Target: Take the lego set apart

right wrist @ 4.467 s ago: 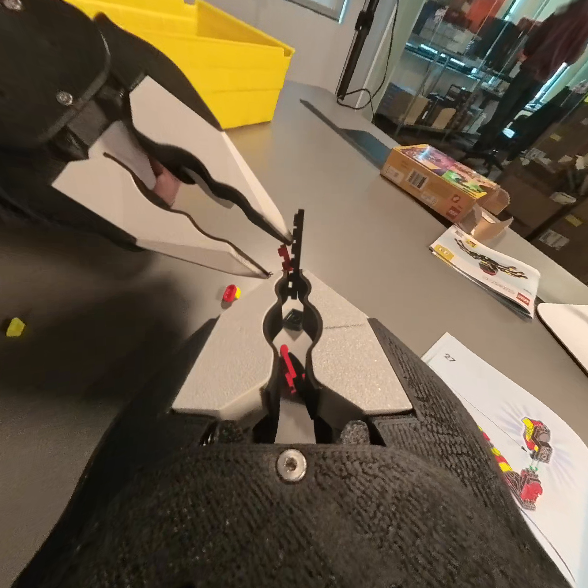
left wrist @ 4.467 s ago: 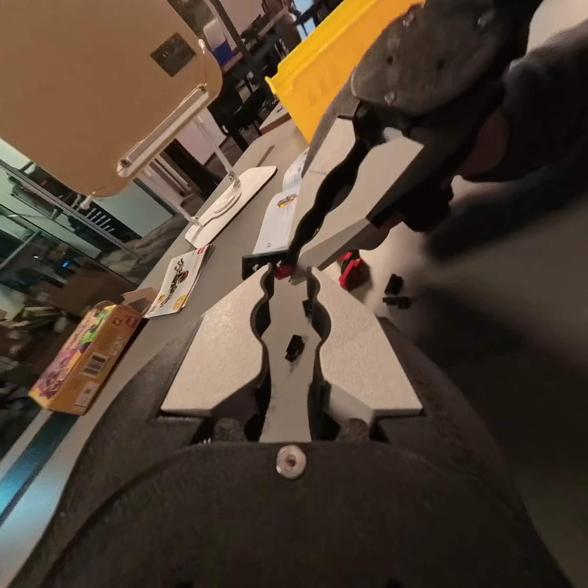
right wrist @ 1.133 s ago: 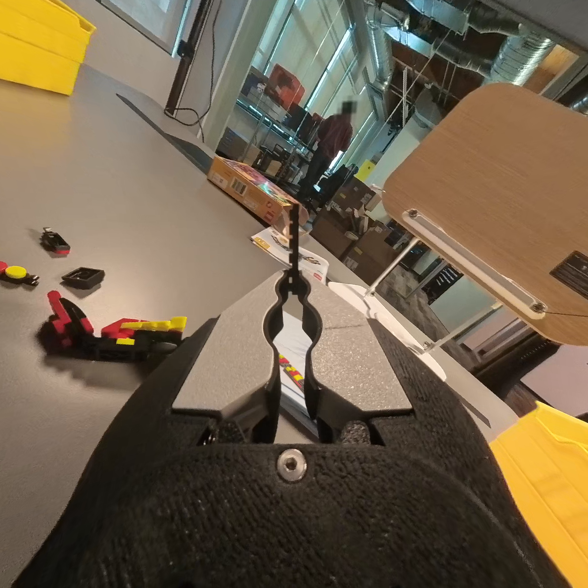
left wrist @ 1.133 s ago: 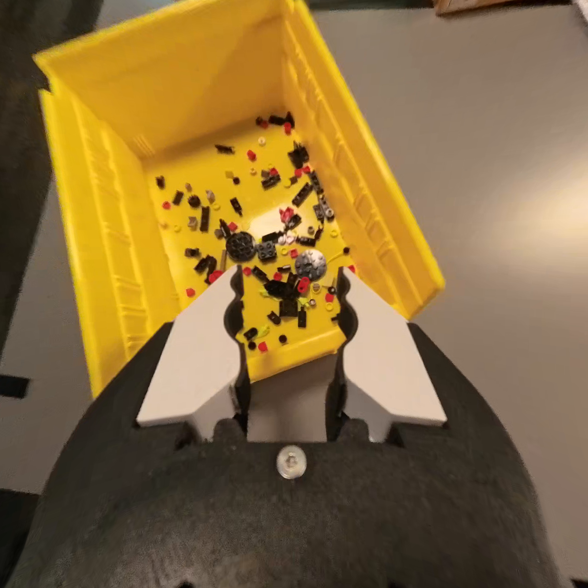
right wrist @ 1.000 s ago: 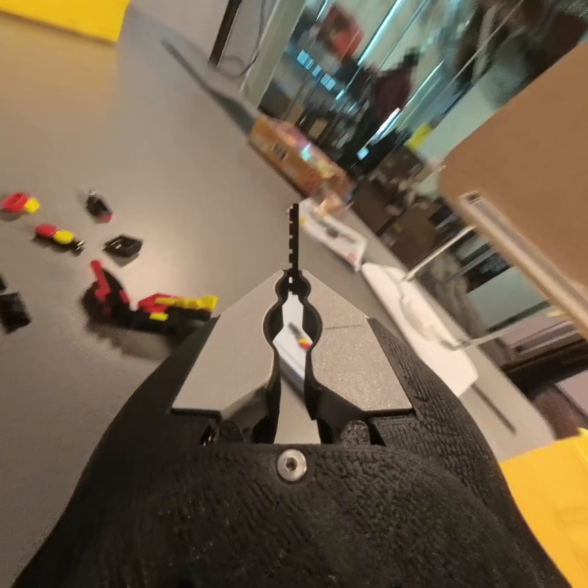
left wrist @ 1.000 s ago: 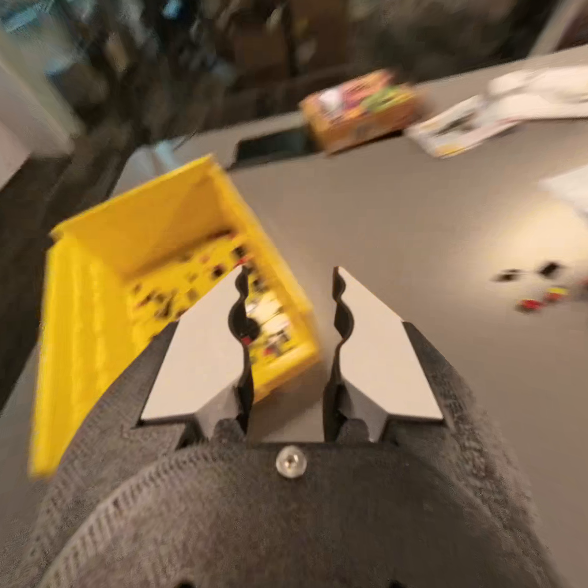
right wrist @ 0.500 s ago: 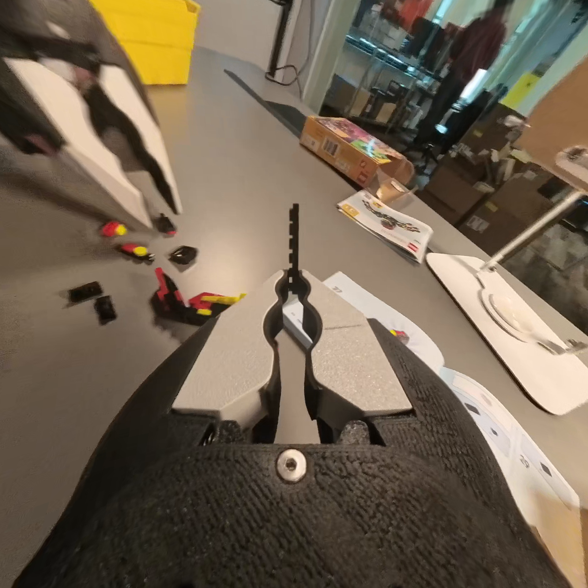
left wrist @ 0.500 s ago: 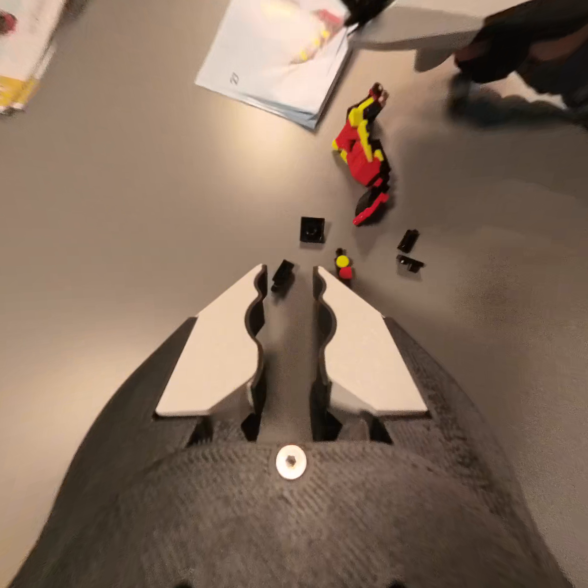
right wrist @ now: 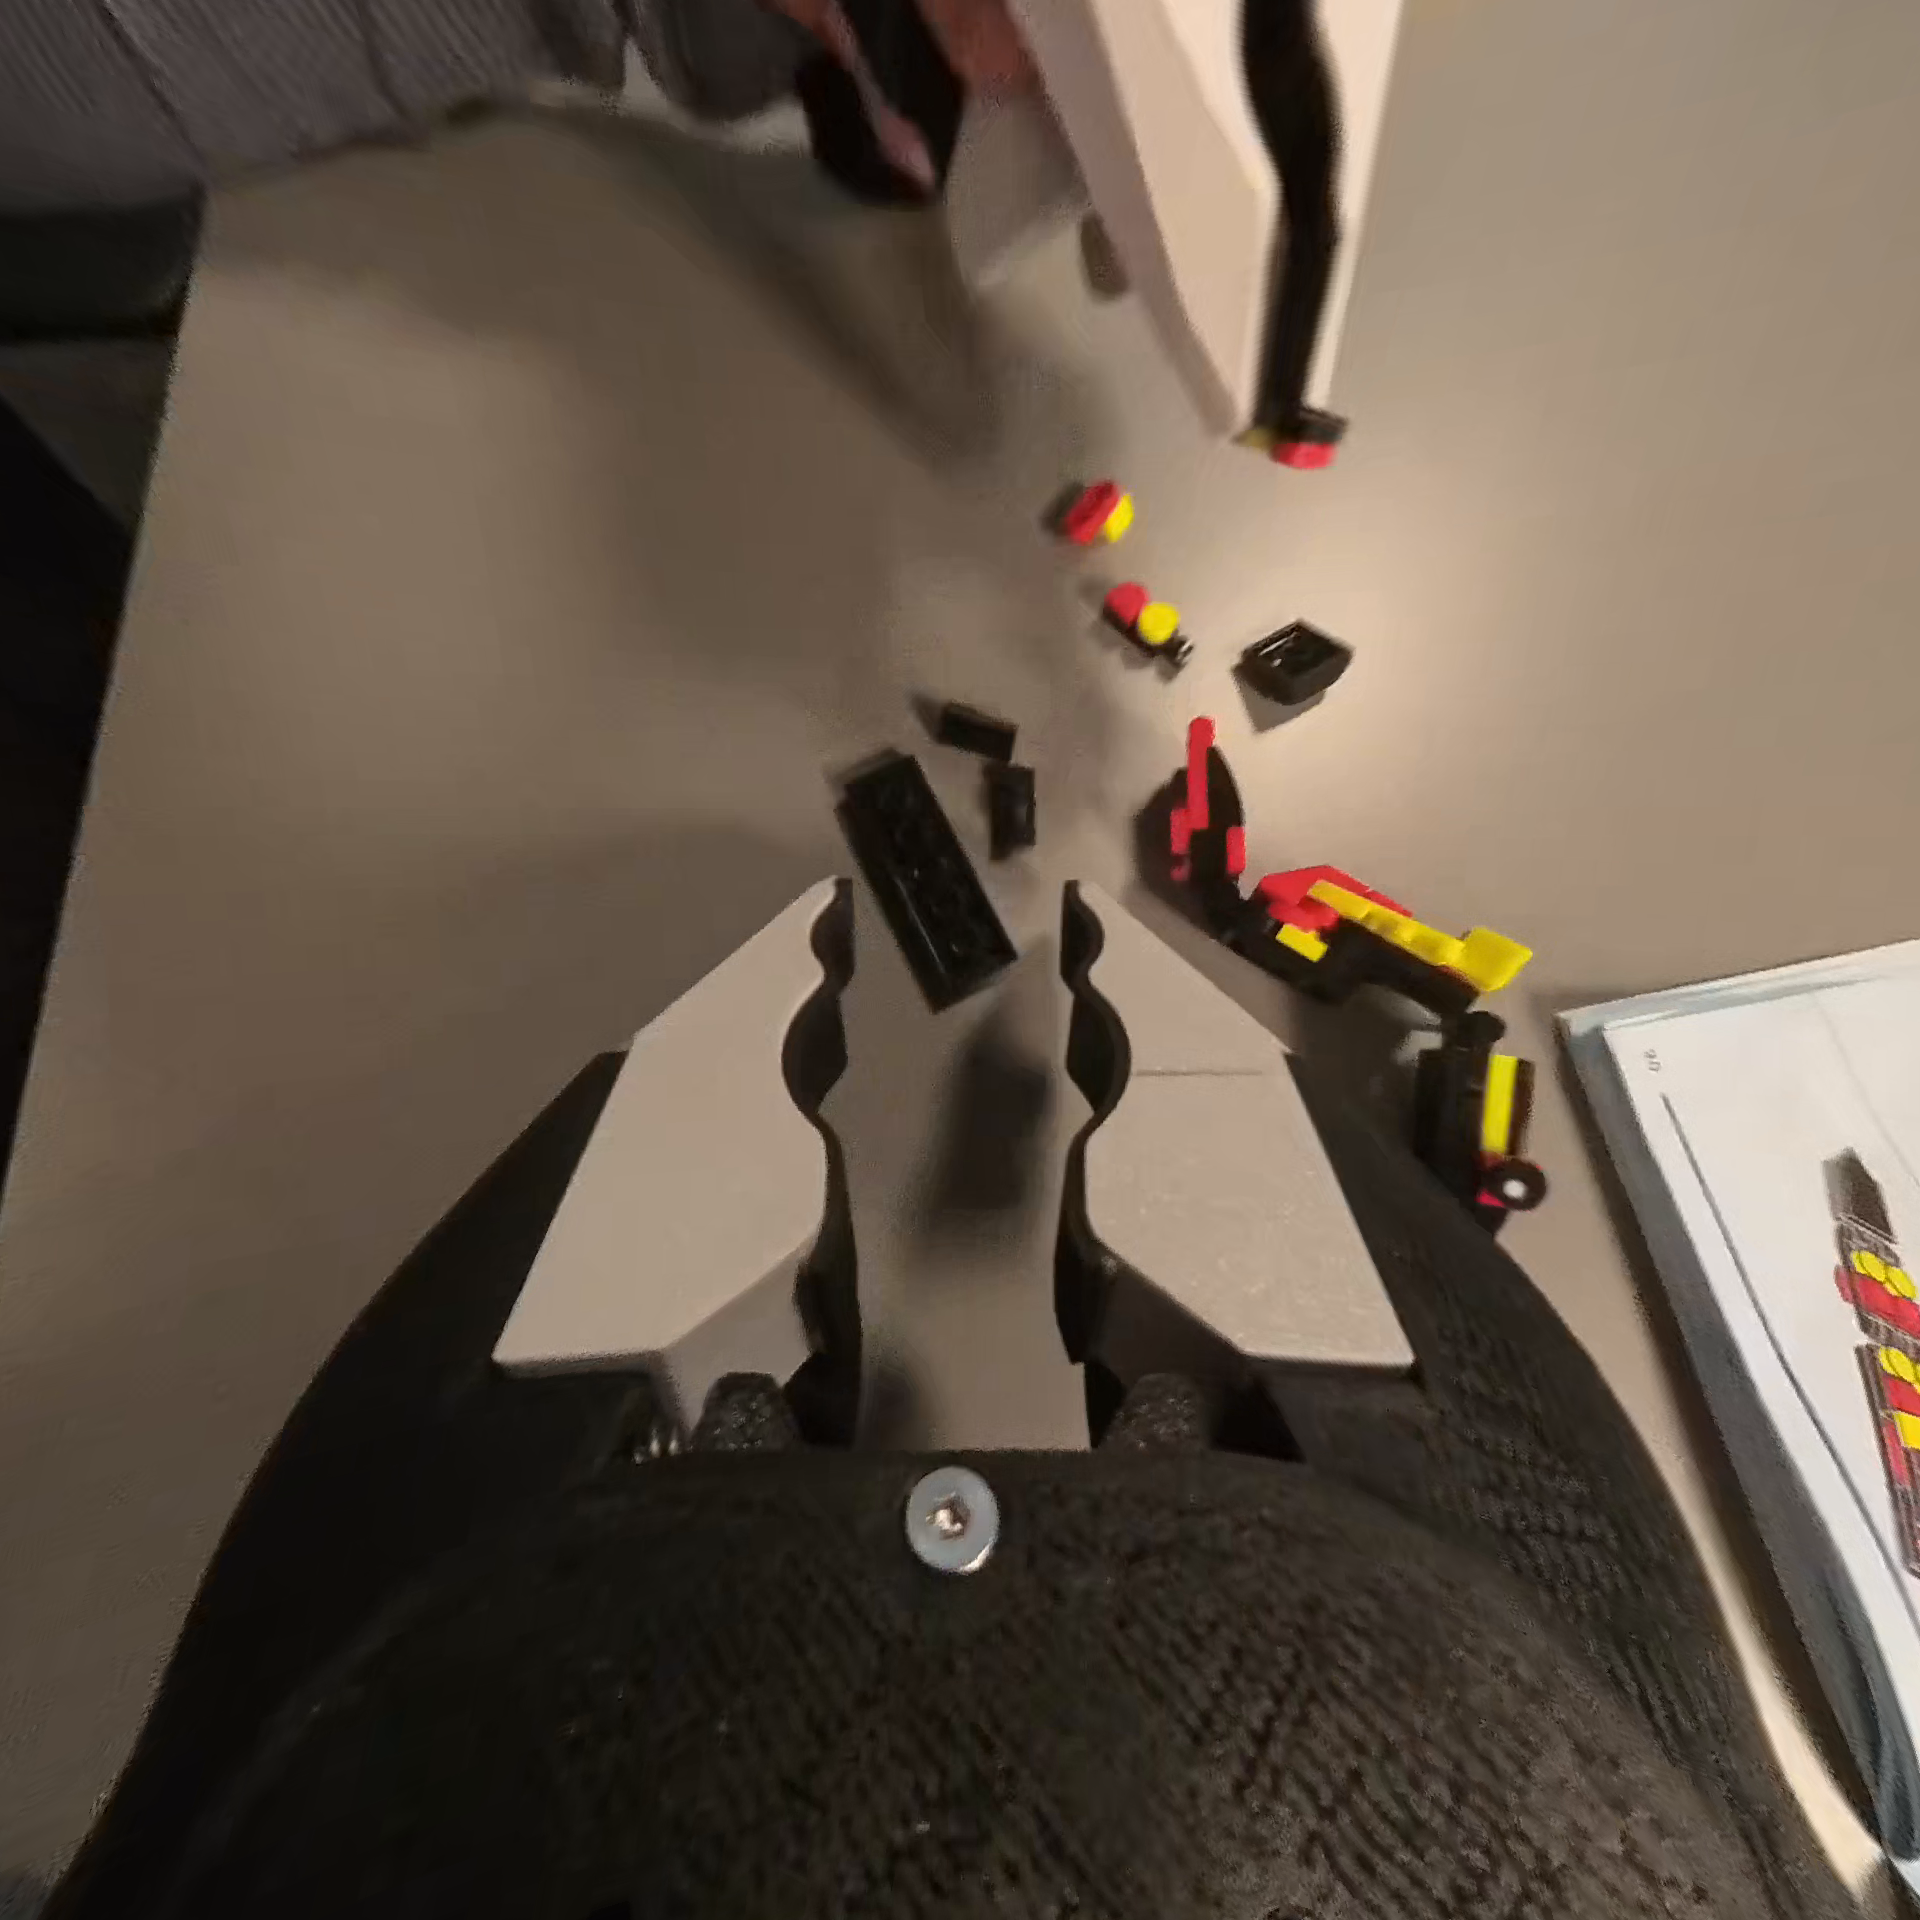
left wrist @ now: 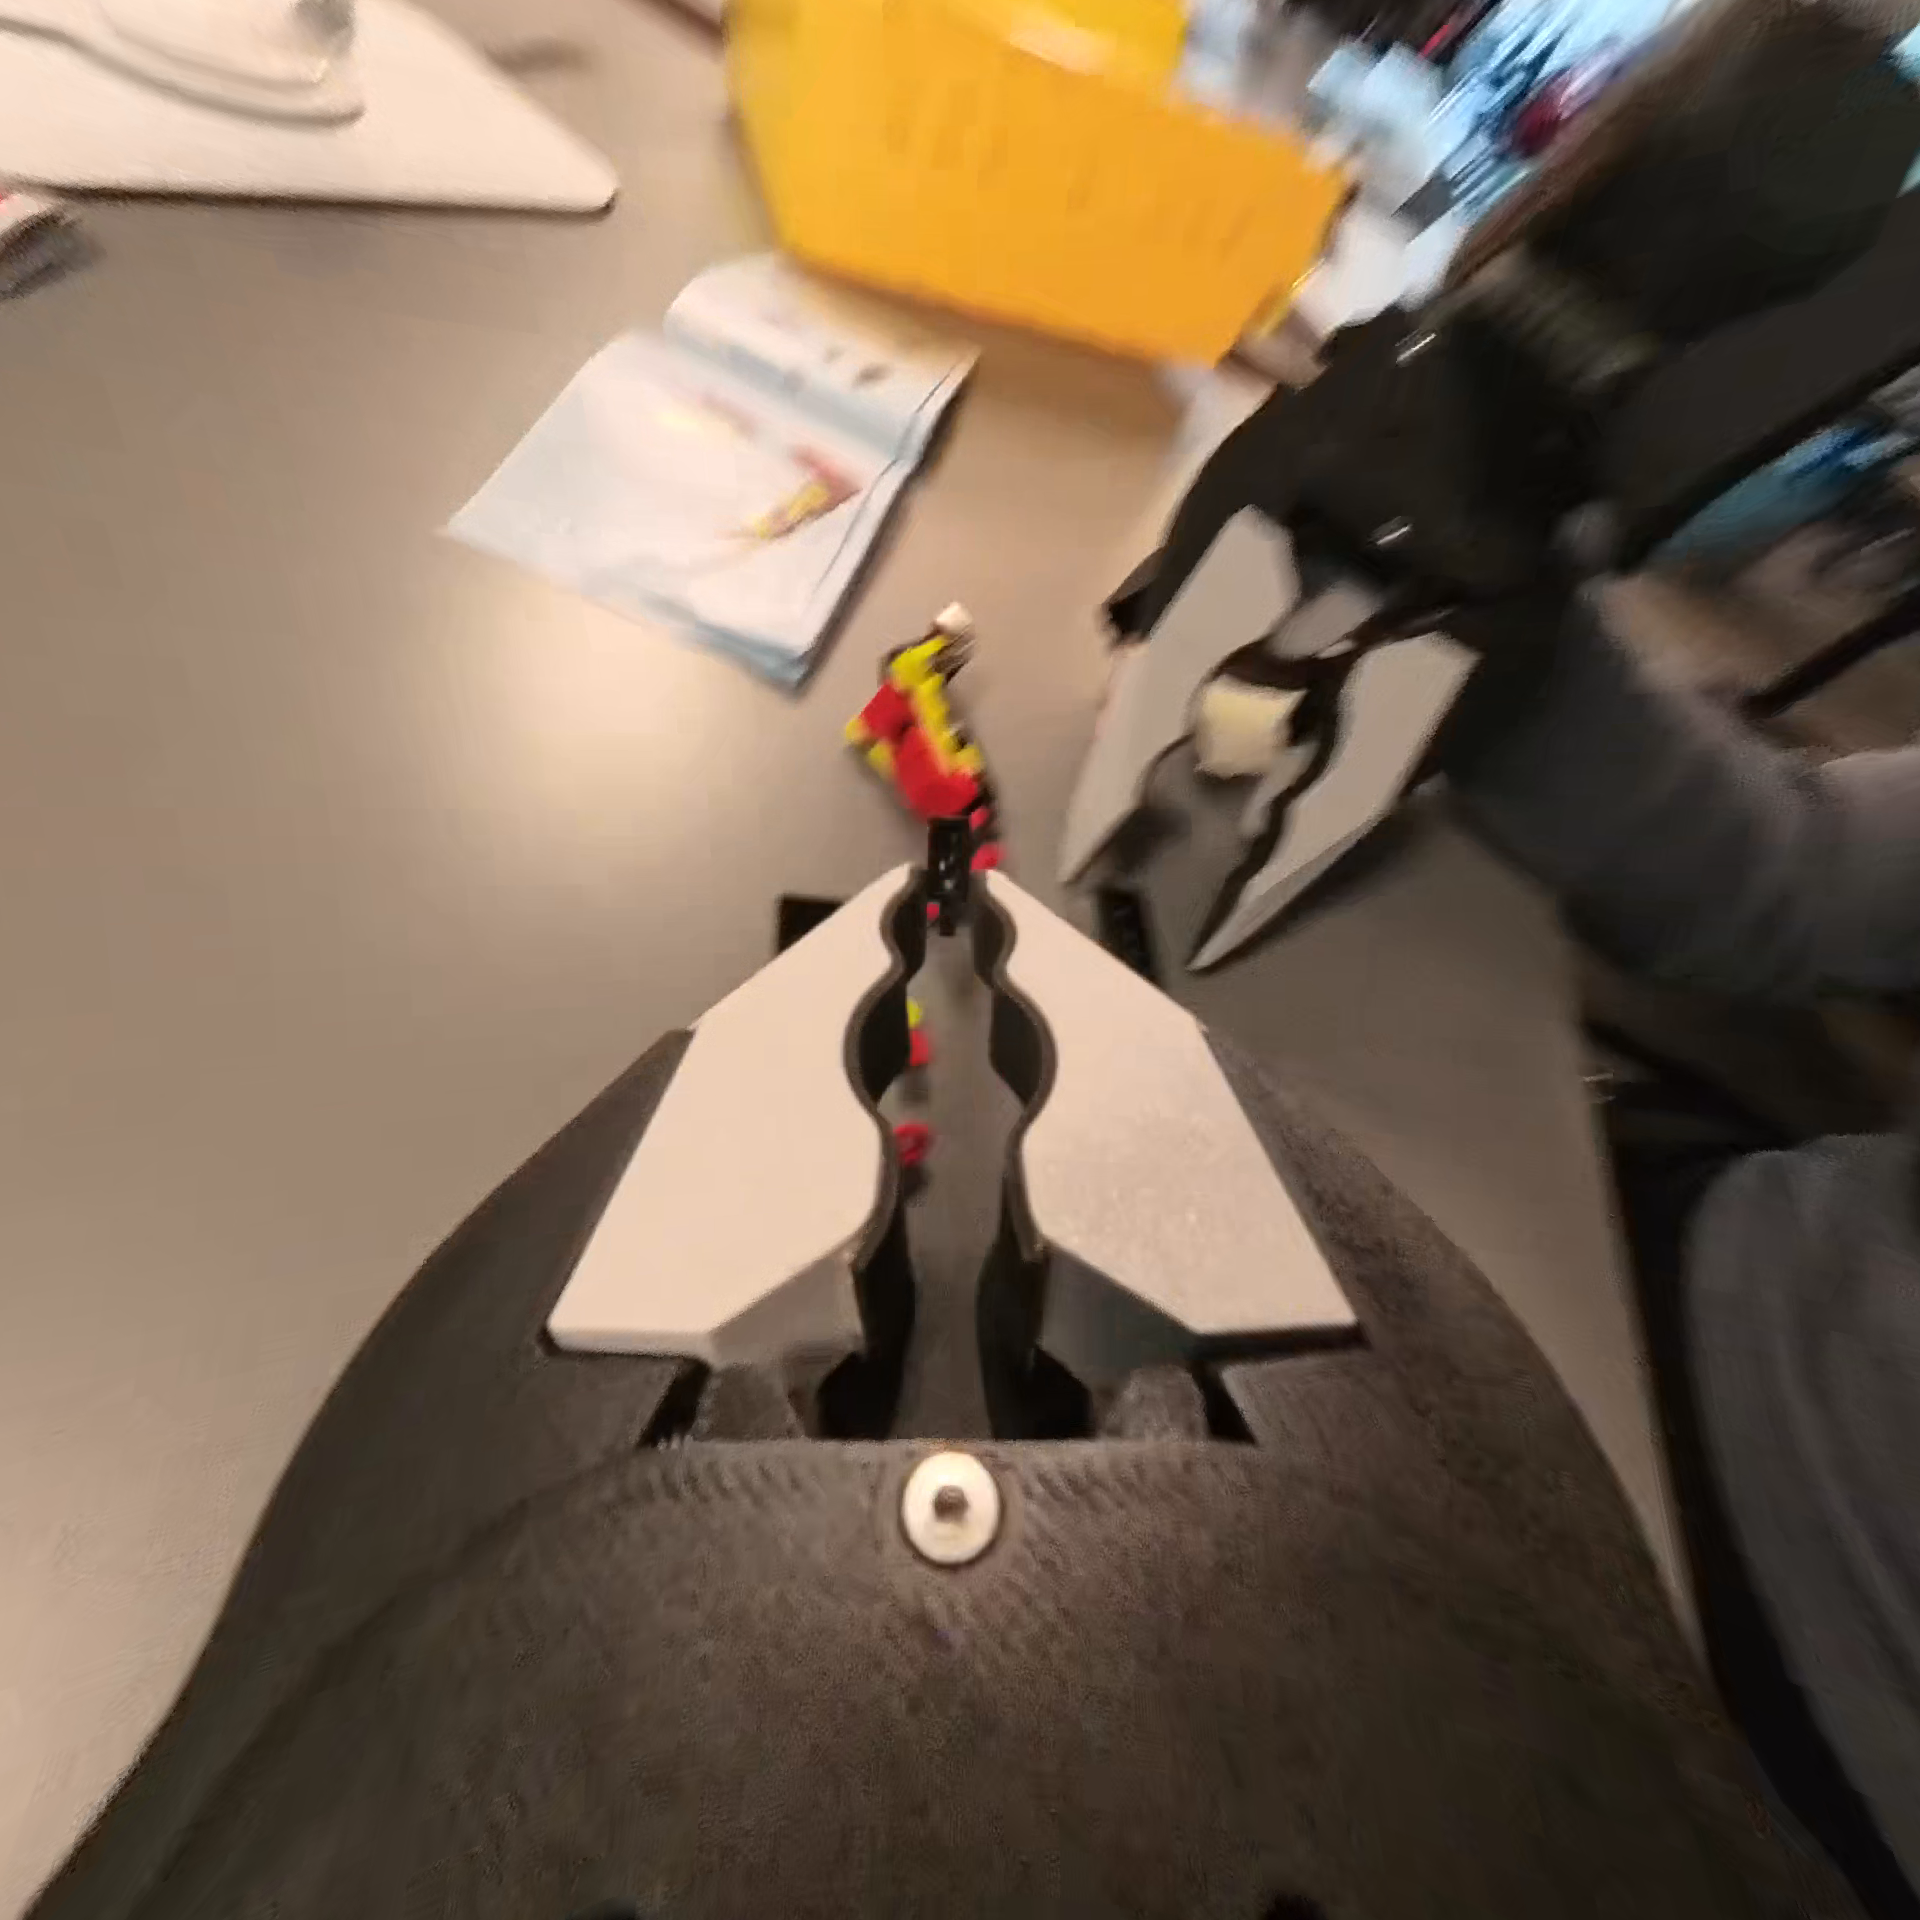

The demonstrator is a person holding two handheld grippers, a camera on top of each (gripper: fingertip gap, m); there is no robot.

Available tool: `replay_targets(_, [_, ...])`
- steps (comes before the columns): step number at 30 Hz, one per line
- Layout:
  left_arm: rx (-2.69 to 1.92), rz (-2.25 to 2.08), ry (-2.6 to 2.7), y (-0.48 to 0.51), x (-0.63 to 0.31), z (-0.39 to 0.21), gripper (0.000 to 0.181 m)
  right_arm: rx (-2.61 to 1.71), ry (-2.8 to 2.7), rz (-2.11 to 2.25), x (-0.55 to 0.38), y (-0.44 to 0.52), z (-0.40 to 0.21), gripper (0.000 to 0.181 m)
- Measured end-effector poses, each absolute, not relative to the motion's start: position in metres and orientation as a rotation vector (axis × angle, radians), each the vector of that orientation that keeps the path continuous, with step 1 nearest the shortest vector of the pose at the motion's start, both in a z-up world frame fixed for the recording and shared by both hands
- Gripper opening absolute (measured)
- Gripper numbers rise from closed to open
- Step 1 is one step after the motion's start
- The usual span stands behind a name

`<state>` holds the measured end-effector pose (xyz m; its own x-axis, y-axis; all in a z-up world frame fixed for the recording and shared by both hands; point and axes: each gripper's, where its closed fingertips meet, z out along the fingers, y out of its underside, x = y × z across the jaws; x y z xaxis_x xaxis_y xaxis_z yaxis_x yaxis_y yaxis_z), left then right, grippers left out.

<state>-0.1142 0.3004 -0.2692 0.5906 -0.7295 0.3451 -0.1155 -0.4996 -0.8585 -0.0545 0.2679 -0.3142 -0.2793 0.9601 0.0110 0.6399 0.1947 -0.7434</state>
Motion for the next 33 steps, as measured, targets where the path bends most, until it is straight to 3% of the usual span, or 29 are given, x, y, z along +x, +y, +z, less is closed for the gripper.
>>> replay_targets(3, [-1.774,-1.176,0.666,0.286,-0.1,-0.239,0.006,-1.451,-1.793,1.049,-0.067,0.274,-0.283,0.037])
replay_targets(5, [-1.69,-1.275,0.691,0.278,-0.092,-0.229,0.007,-1.455,-1.582,1.268,-0.079,0.278,-0.256,0.026])
replay_targets(13, [-1.683,-1.257,0.792,0.27,-0.078,-0.235,0.006,-1.417,-1.396,1.612,-0.087,0.273,-0.233,0.007])
replay_targets(24, [-1.762,-1.185,0.959,0.252,-0.082,-0.25,0.006,-1.309,-1.65,1.38,-0.084,0.257,-0.254,0.005])
replay_targets(33, [-1.795,-1.304,0.819,0.259,-0.091,-0.251,0.005,-1.12,-1.722,0.868,-0.095,0.265,-0.259,0.004])
